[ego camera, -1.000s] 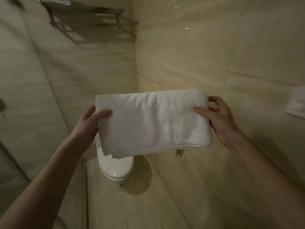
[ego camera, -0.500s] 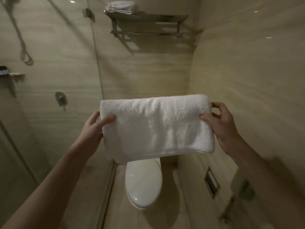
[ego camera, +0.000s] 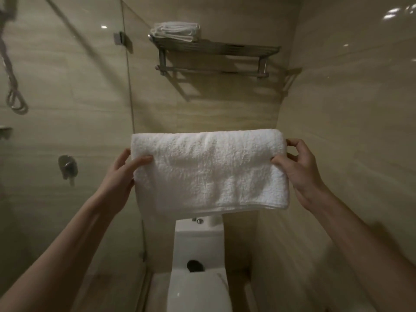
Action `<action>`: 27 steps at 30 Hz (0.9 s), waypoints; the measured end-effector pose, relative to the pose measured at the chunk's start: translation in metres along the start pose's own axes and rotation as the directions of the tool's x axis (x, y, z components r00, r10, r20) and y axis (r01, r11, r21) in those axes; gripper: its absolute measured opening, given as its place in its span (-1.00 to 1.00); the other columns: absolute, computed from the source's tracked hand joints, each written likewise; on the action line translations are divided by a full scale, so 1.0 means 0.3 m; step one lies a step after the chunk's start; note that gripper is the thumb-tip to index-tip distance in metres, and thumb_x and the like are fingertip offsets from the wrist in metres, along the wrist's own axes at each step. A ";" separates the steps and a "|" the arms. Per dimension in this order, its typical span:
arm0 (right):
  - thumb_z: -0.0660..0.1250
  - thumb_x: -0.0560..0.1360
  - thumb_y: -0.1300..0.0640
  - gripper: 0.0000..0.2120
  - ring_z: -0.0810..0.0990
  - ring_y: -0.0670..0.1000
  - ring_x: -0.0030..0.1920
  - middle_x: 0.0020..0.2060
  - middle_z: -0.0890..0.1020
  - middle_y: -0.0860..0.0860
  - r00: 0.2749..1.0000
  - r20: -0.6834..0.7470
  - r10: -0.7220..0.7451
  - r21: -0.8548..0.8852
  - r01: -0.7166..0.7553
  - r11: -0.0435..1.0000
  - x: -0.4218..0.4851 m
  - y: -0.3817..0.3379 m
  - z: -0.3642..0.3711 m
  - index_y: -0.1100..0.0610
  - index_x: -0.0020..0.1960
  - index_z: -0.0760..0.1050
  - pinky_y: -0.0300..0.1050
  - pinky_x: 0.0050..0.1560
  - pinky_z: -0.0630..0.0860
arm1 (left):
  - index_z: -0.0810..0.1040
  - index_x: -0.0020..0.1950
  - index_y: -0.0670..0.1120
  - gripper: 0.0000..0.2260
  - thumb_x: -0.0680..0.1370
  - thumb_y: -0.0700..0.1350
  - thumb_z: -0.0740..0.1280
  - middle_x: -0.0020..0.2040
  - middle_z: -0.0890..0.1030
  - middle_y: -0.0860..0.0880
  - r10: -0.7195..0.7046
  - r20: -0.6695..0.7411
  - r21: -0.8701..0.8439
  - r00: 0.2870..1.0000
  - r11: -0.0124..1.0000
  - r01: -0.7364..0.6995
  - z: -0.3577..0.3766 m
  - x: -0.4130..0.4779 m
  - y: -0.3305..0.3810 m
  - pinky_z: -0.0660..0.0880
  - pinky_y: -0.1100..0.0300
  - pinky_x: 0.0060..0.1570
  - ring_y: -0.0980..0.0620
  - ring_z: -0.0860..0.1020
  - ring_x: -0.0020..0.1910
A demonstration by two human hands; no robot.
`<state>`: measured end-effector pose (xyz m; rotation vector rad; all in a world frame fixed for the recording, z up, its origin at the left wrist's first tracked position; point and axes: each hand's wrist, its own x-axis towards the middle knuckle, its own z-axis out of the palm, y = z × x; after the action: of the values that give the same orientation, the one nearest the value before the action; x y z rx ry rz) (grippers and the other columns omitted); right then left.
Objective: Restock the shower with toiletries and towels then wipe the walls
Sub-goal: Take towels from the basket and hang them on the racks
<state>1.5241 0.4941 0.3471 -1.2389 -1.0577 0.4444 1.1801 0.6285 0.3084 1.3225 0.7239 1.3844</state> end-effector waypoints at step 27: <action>0.46 0.49 0.19 -0.69 0.73 -0.02 -0.12 -0.04 0.72 0.01 0.937 0.046 -0.345 0.091 0.340 0.936 1.261 -0.134 -0.209 -0.07 0.15 0.50 -0.09 -0.21 0.62 | 0.62 0.23 -0.02 -0.71 0.51 -0.07 0.47 0.21 0.63 -0.19 0.327 -0.030 0.153 0.944 0.935 -0.319 0.629 1.133 0.261 0.62 -0.04 0.00 -0.10 0.64 0.02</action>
<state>1.7497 0.7401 0.5400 -0.9475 -1.2685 0.2535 1.3898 0.8821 0.5297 1.5773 0.6752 1.6604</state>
